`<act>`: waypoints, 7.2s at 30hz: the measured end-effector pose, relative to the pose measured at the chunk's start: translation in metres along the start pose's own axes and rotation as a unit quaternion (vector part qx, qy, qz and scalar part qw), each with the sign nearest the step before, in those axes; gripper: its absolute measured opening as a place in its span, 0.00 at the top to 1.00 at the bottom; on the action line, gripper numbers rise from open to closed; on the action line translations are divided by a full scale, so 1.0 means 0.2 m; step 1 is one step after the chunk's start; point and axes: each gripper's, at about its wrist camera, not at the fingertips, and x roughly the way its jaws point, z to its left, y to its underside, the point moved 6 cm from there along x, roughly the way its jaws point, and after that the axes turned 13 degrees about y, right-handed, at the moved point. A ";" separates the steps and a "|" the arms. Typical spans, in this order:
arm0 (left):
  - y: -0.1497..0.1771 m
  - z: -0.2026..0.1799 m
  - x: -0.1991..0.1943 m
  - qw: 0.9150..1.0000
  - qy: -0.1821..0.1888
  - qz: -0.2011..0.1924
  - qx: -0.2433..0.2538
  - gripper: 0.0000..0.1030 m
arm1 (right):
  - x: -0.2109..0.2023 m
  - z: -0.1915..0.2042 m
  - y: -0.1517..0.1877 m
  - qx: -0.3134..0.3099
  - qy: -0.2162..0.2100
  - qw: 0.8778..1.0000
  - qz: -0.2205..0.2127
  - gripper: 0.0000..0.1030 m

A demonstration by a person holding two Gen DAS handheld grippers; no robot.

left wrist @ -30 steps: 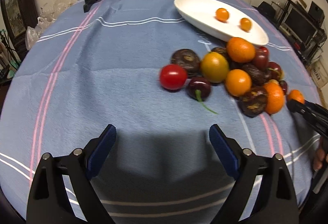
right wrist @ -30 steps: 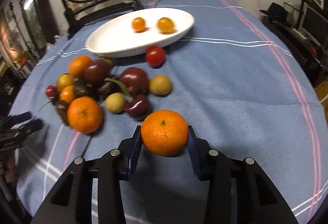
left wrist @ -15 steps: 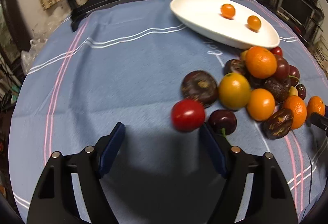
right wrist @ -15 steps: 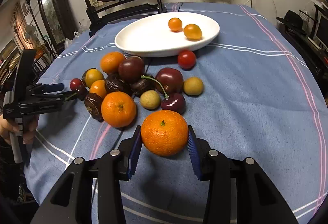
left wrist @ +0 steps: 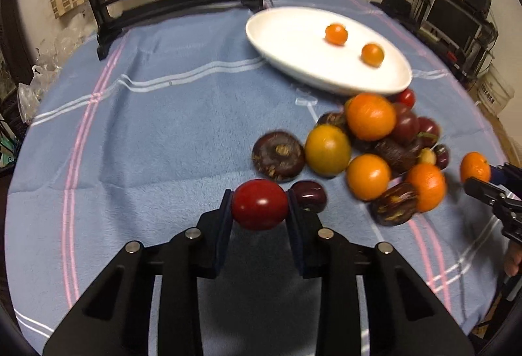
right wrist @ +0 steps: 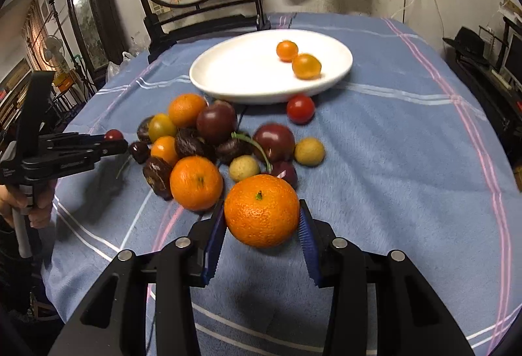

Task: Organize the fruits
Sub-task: 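Grasp a mandarin with the right tool while the left tool grasps a red cherry tomato, then release the mandarin and tomato onto the plate from both tools, then grasp a dark cherry with the left tool while the right tool grasps a mandarin, then release the cherry and mandarin onto the plate from both tools, then grasp a dark date with the left tool while the right tool grasps a dark cherry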

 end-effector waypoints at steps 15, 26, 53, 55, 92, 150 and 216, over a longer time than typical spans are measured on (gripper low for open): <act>-0.56 -0.23 0.17 0.998 0.030 -0.043 -0.019 0.70 | 0.23 0.06 -0.54 0.031 -0.011 0.999 -0.035 0.58; -0.59 -0.22 0.48 0.999 0.028 -0.012 -0.034 0.62 | 0.44 0.01 -0.50 0.065 -0.034 0.997 -0.009 0.56; -0.06 -0.04 0.01 0.993 0.008 -0.078 -0.093 0.14 | 0.24 -0.10 -0.21 0.104 -0.024 0.994 -0.033 0.34; -0.02 -0.05 0.00 0.993 0.005 -0.077 -0.089 0.14 | 0.20 -0.11 -0.15 0.114 -0.033 0.992 -0.035 0.31; 0.07 -0.12 0.16 0.999 0.023 -0.018 -0.035 0.71 | 0.16 0.26 0.10 -0.066 -0.005 0.997 0.048 0.46; -0.47 -0.19 0.17 0.996 0.010 -0.079 -0.027 0.23 | 0.38 0.03 -0.48 0.055 -0.014 0.998 -0.032 0.55; 0.13 -0.35 0.10 0.998 0.058 -0.011 -0.023 0.62 | 0.20 0.04 0.00 -0.032 0.019 0.998 0.053 0.53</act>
